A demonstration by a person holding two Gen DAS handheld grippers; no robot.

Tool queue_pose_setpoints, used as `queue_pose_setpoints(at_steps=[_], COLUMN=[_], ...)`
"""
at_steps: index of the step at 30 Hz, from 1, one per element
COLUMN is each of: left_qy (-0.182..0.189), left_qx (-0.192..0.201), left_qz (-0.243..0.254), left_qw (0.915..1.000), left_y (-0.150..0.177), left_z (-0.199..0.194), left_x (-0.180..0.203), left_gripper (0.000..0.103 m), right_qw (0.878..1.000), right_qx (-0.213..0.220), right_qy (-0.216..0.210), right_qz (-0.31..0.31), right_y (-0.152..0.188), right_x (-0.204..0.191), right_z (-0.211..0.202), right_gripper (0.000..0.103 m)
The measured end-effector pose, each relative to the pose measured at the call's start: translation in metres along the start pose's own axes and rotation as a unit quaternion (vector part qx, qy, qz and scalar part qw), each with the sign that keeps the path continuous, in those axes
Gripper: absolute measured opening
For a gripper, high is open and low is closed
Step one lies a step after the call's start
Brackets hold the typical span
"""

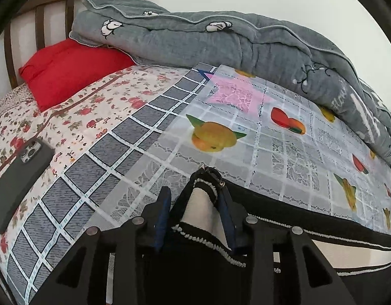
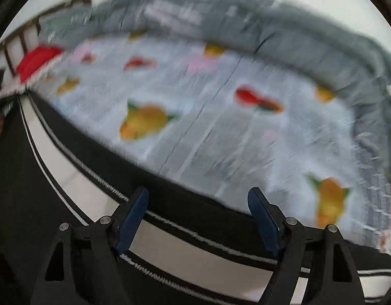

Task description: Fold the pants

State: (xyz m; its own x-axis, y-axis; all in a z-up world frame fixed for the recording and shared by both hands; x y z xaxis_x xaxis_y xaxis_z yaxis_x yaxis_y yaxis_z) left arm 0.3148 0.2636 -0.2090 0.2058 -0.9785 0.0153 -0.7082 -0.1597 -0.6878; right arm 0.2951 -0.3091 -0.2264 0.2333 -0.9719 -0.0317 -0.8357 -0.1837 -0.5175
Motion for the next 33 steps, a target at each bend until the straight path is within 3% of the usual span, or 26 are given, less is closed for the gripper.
queue_pose_setpoints(at_steps=[1, 3, 6, 10, 11, 14, 16, 19, 21, 23, 27, 29, 31, 33], left_qy=[0.001, 0.002, 0.002, 0.002, 0.000, -0.008, -0.012, -0.027, -0.032, -0.030, -0.036, -0.037, -0.036, -0.032], left_qx=[0.000, 0.000, 0.001, 0.003, 0.003, 0.002, 0.002, -0.002, -0.003, -0.005, -0.004, -0.007, -0.008, -0.005], left_qz=[-0.001, -0.001, -0.001, 0.000, 0.002, 0.009, 0.010, 0.014, 0.015, 0.016, 0.022, 0.025, 0.024, 0.023], left_qw=[1.0000, 1.0000, 1.0000, 1.0000, 1.0000, 0.9999, 0.9999, 0.9995, 0.9994, 0.9994, 0.9991, 0.9990, 0.9990, 0.9992], left_y=[0.000, 0.000, 0.000, 0.000, 0.000, 0.000, 0.000, 0.000, 0.000, 0.001, 0.003, 0.005, 0.007, 0.012], left_z=[0.000, 0.000, 0.001, 0.000, -0.001, -0.002, -0.003, -0.005, -0.007, -0.010, -0.016, -0.022, -0.028, -0.040], left_x=[0.000, 0.000, 0.000, 0.000, 0.001, 0.003, 0.003, 0.003, 0.004, 0.005, 0.007, 0.008, 0.009, 0.009], left_gripper=[0.037, 0.037, 0.037, 0.037, 0.037, 0.037, 0.037, 0.042, 0.044, 0.044, 0.044, 0.044, 0.044, 0.056], right_qw=[1.000, 0.999, 0.997, 0.994, 0.995, 0.999, 0.999, 0.995, 0.990, 0.981, 0.967, 0.967, 0.965, 0.961], right_qx=[0.006, 0.014, 0.037, 0.096, 0.088, 0.032, 0.042, 0.078, 0.105, 0.110, 0.060, 0.057, 0.058, 0.060], right_qy=[-0.002, -0.029, -0.005, -0.053, -0.054, -0.011, 0.019, 0.054, 0.088, 0.132, 0.173, 0.165, 0.182, 0.205], right_qz=[-0.004, -0.027, -0.072, -0.013, -0.002, -0.020, -0.027, 0.010, 0.044, 0.090, 0.177, 0.188, 0.180, 0.177], right_y=[0.001, 0.004, 0.010, -0.002, -0.003, 0.000, -0.005, -0.009, -0.007, 0.002, 0.034, 0.039, 0.038, 0.034], right_x=[-0.003, -0.013, -0.025, -0.011, -0.007, -0.014, -0.019, -0.003, 0.021, 0.055, 0.117, 0.123, 0.121, 0.115], right_z=[0.000, -0.008, -0.020, -0.045, -0.039, -0.006, -0.012, -0.038, -0.057, -0.070, -0.058, -0.048, -0.047, -0.051], right_gripper=[0.071, 0.004, 0.003, 0.003, 0.003, 0.004, 0.008, 0.014, 0.034, 0.041, 0.041, 0.042, 0.042, 0.044])
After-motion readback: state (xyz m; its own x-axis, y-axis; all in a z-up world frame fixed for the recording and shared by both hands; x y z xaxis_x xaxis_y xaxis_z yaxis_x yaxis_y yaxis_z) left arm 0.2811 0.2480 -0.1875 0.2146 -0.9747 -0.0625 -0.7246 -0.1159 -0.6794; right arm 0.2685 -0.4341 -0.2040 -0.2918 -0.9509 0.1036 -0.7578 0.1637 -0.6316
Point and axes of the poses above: each gripper's, at about its wrist camera, not at the fingertips, and z roughly the way its jaws point, x to its right, y to its underside, the point moved 7 cm from there along z, roughly the way its jaws point, and after that the axes turned 8 degrees about z, right-handed, at the moved point
